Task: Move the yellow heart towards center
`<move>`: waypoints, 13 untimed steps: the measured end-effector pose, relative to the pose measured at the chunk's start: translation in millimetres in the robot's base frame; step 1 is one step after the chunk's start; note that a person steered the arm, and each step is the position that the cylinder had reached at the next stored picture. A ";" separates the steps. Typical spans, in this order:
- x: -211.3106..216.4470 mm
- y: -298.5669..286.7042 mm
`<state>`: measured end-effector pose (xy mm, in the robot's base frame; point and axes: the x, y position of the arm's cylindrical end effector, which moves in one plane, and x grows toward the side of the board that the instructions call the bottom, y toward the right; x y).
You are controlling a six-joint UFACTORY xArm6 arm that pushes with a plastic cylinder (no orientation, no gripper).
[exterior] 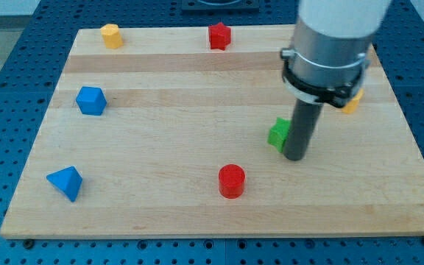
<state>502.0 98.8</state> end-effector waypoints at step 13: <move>-147.7 104.9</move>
<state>354.2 203.7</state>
